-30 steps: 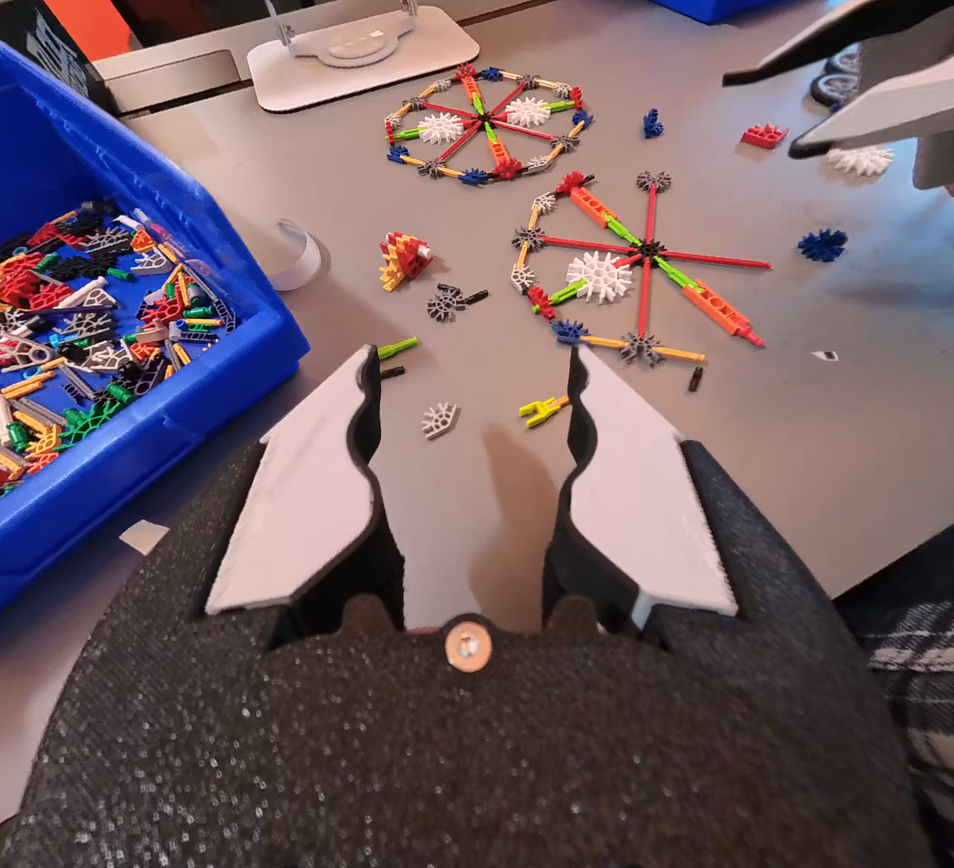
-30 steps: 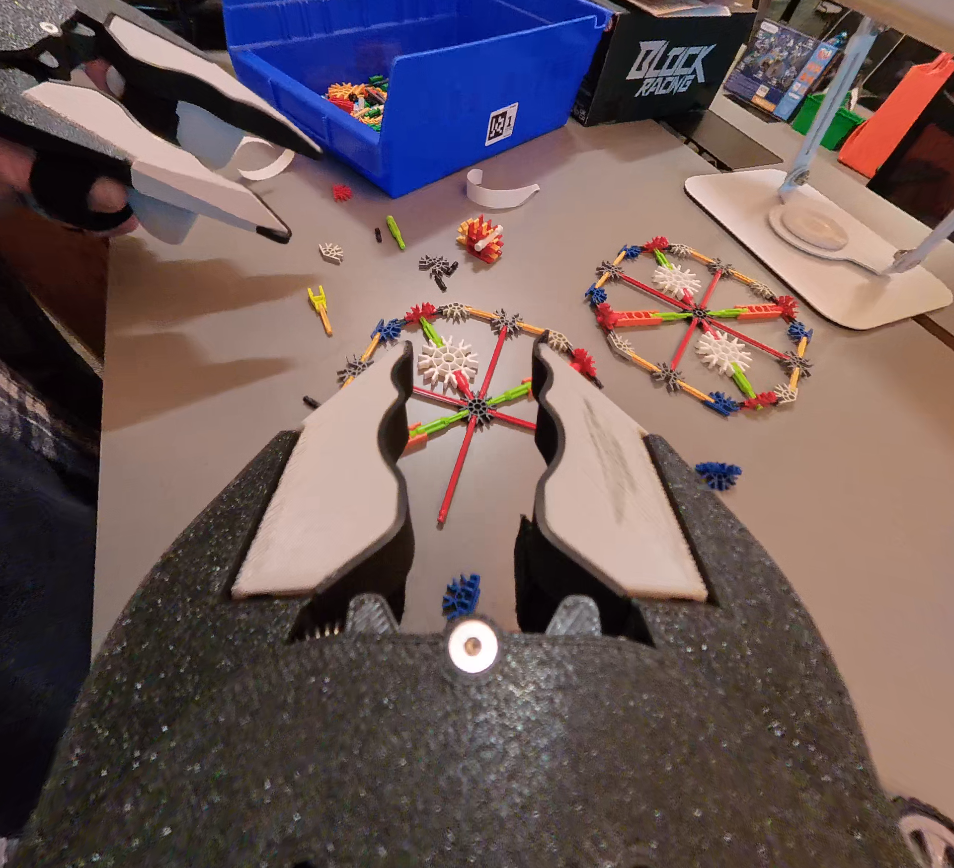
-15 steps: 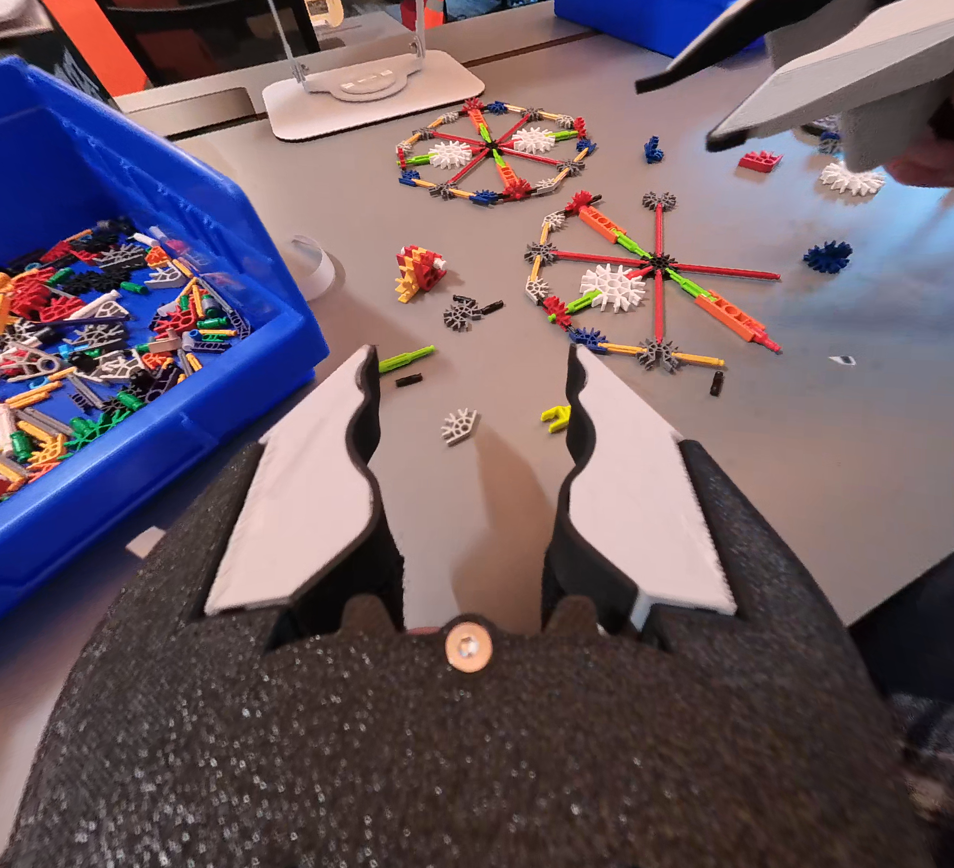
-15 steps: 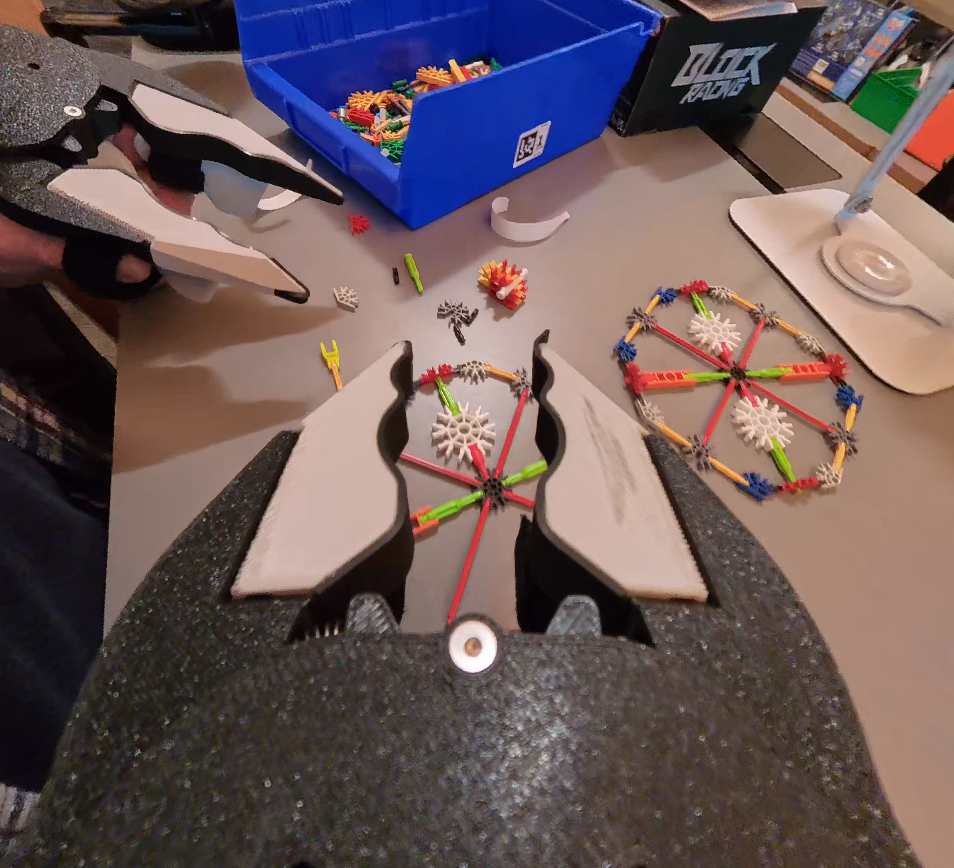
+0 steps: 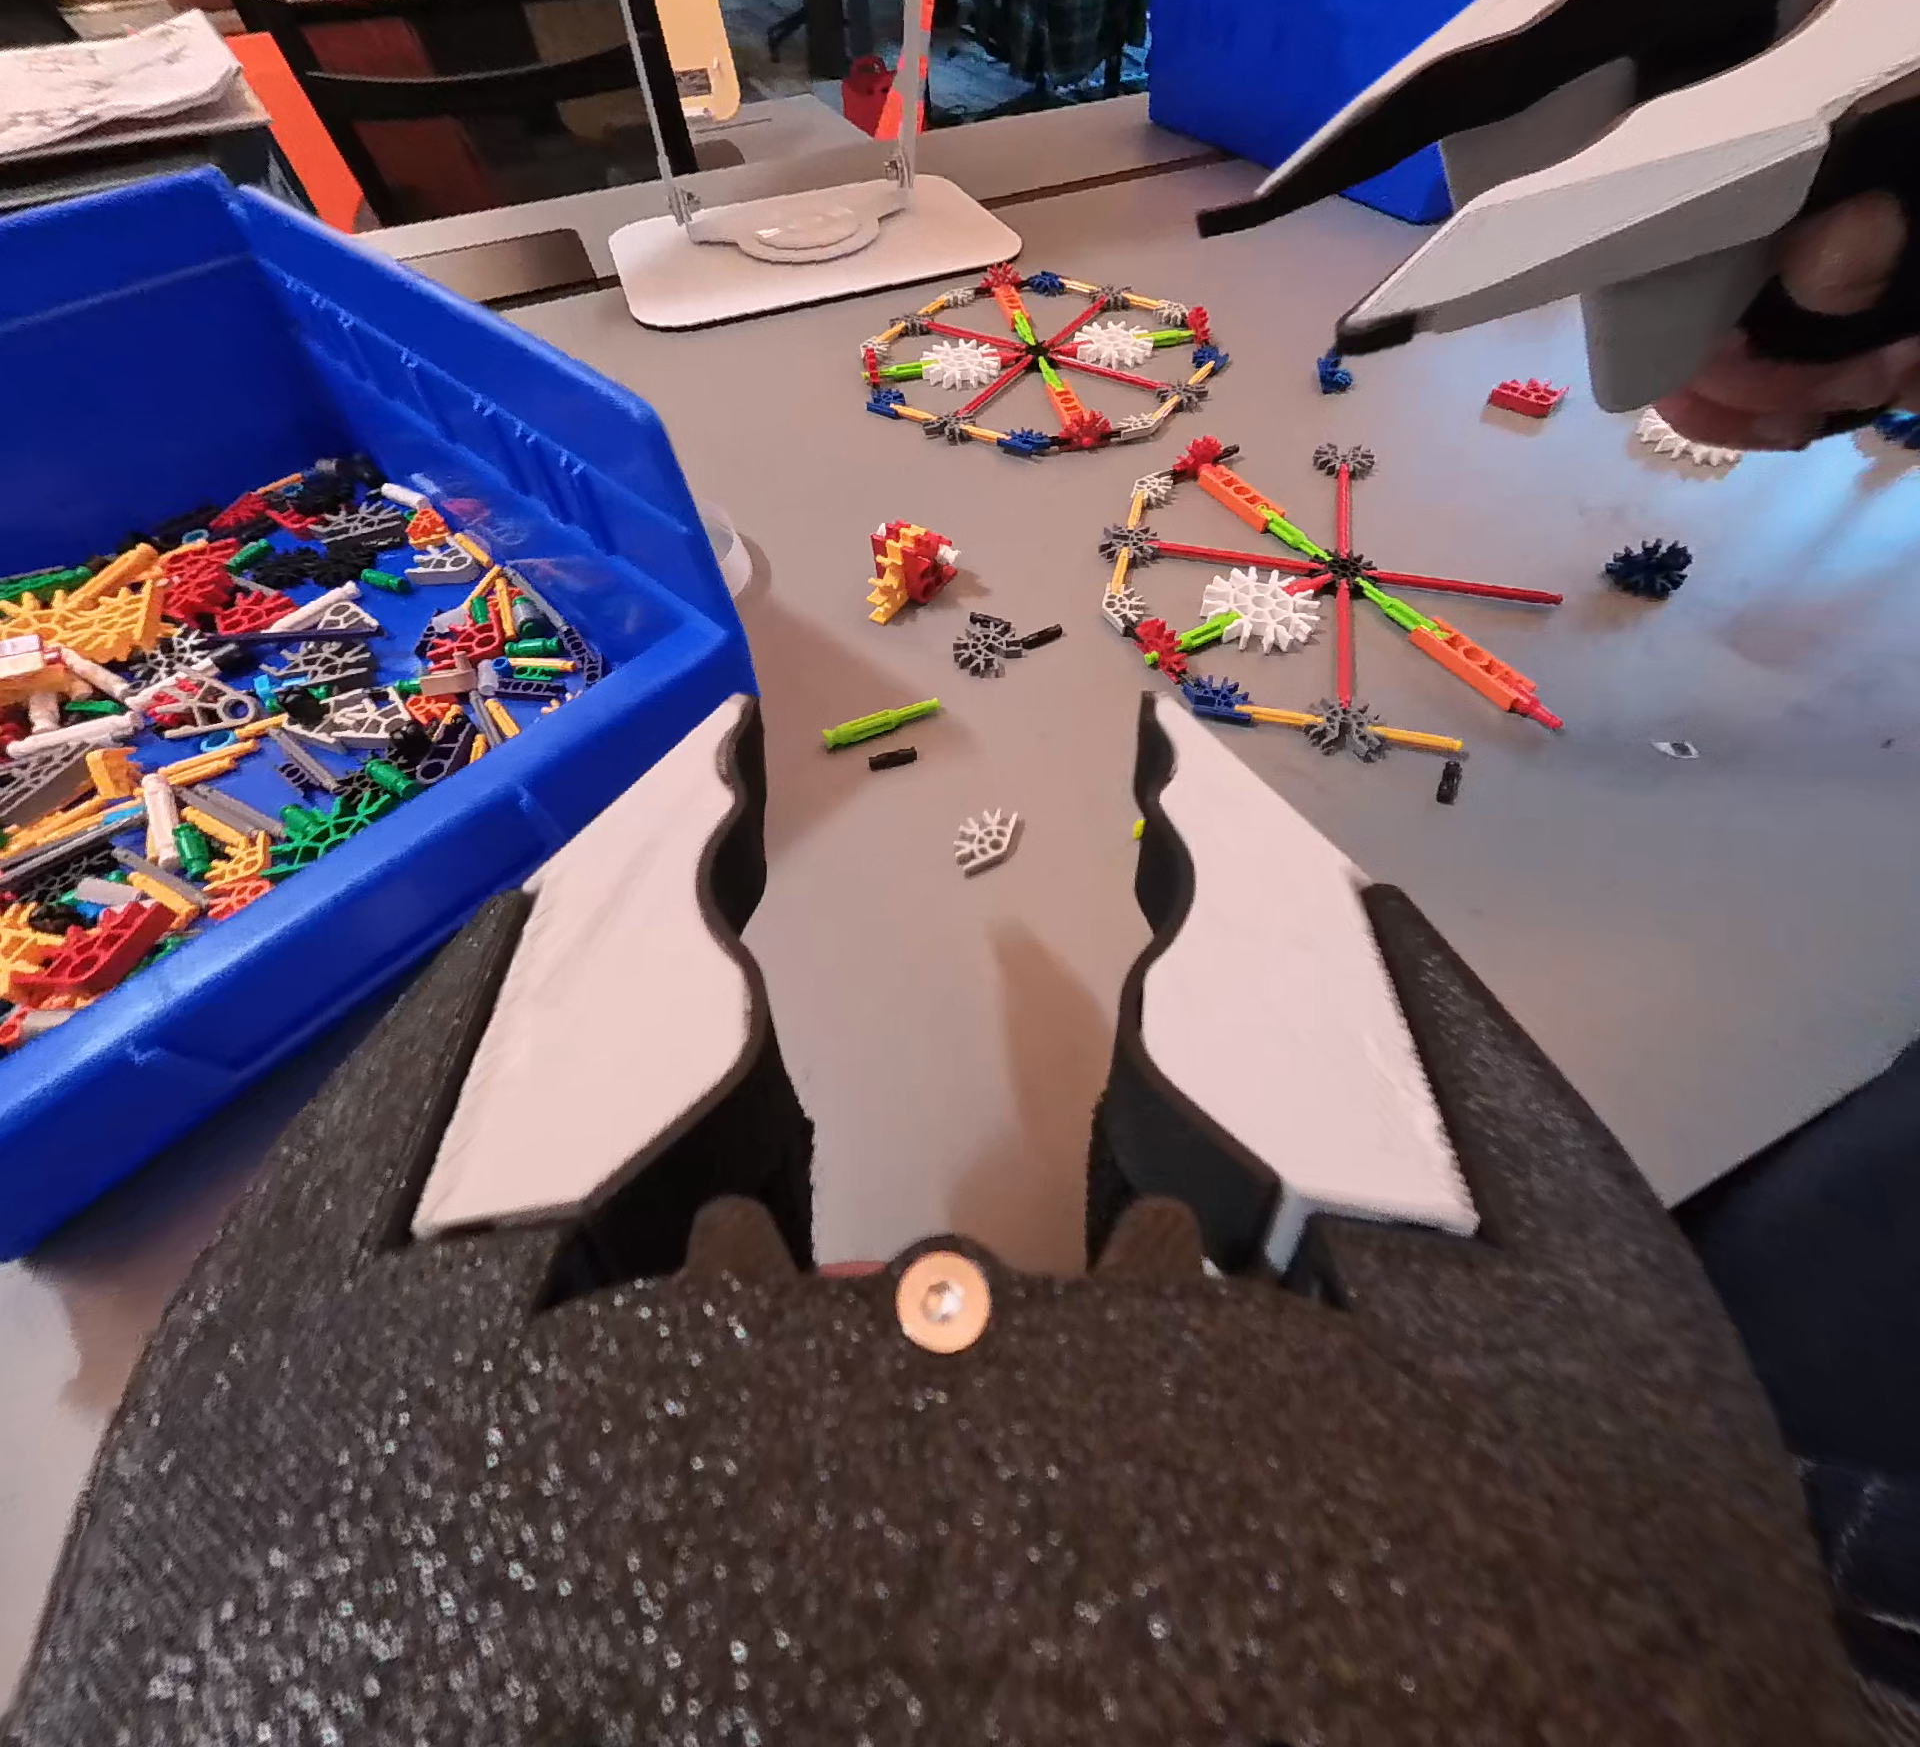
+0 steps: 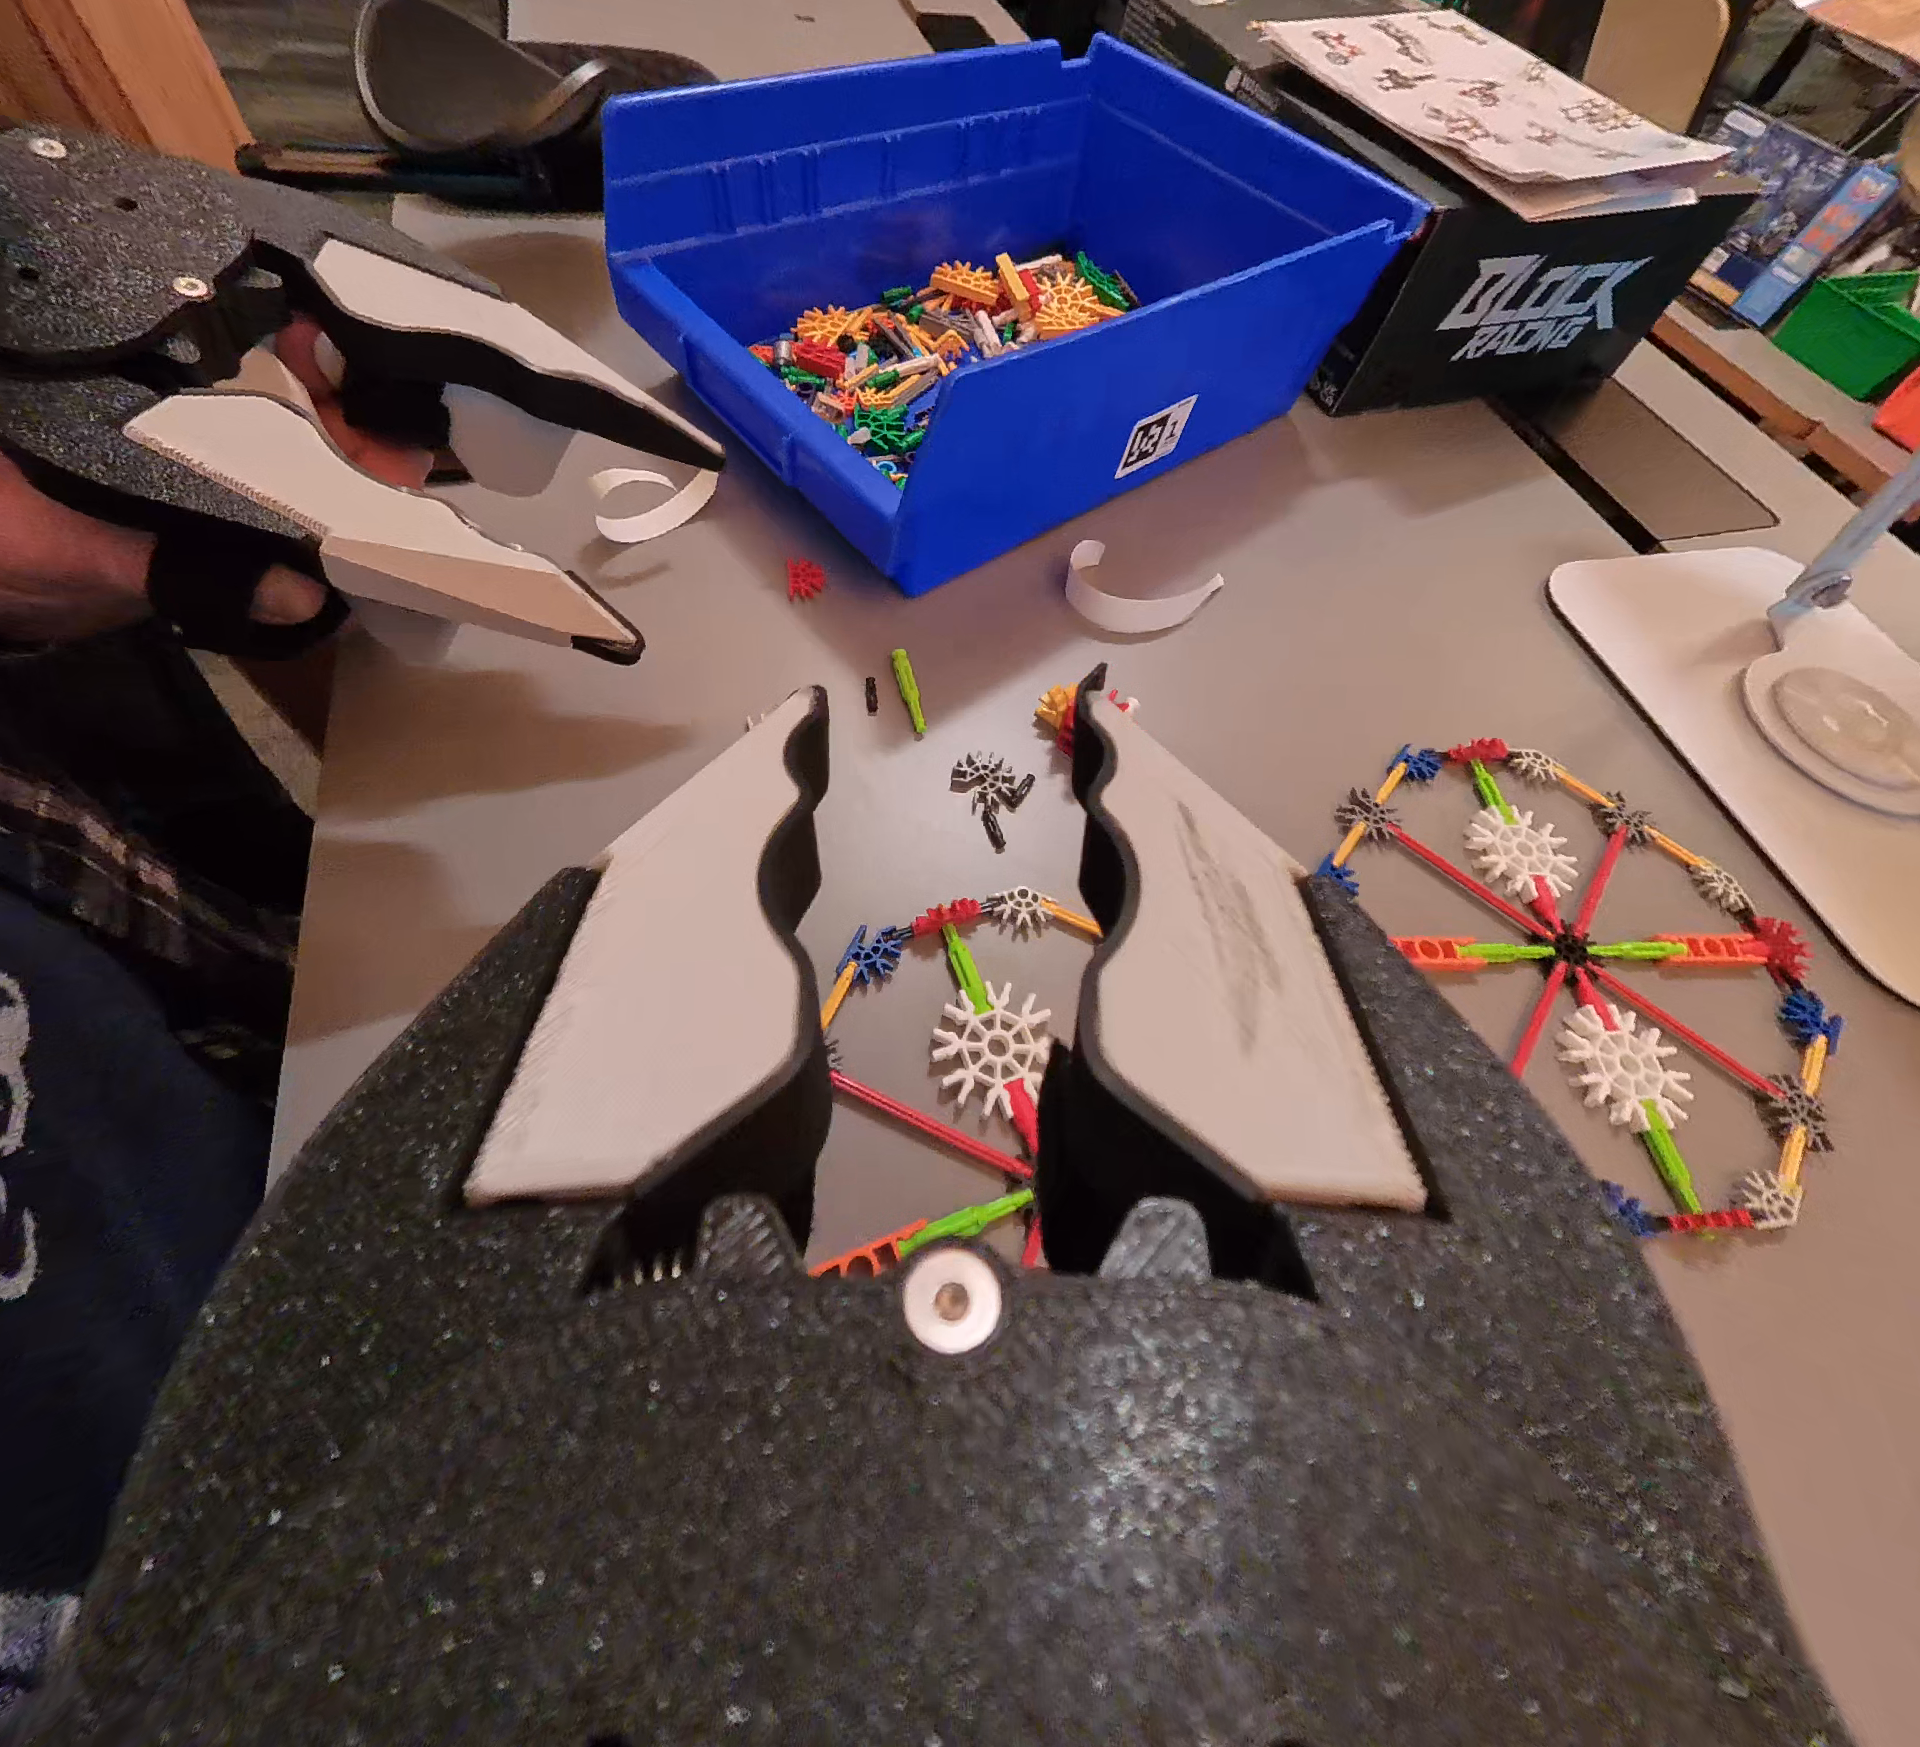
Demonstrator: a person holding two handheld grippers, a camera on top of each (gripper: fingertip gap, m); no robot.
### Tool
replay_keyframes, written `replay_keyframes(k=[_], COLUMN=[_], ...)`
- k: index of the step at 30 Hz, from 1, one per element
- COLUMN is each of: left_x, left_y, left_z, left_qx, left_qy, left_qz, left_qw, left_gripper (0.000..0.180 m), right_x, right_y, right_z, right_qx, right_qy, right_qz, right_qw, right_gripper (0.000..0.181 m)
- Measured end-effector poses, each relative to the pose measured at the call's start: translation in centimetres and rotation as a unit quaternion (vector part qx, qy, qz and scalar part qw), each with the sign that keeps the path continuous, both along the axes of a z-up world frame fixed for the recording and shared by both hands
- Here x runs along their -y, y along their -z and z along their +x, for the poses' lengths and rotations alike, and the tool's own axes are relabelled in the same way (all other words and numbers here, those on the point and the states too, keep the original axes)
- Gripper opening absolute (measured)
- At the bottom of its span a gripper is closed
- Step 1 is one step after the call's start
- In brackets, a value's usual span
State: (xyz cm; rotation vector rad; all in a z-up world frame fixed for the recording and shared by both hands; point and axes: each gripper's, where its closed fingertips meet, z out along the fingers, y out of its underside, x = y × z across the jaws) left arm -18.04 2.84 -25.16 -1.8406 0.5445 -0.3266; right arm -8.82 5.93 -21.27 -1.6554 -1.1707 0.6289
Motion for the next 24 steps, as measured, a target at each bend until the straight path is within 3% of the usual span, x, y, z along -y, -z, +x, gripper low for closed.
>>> replay_keyframes(k=[17,24], left_x=[-2.7,-3.4], left_y=[0.3,0.8], left_z=[10.1,12.1], left_qx=[-0.008,-0.031], left_qy=[0.130,0.139], left_qz=[-0.039,-0.051], left_qw=[0.991,0.988], left_gripper=[0.077,0.084], right_x=[1.4,2.4], right_y=[2.0,2.8], right_z=[11.7,14.2], right_qx=[-0.037,-0.043], right_qy=[0.140,0.153], right_qz=[-0.032,-0.039], right_qw=[0.989,0.986], right_gripper=[0.054,0.067])
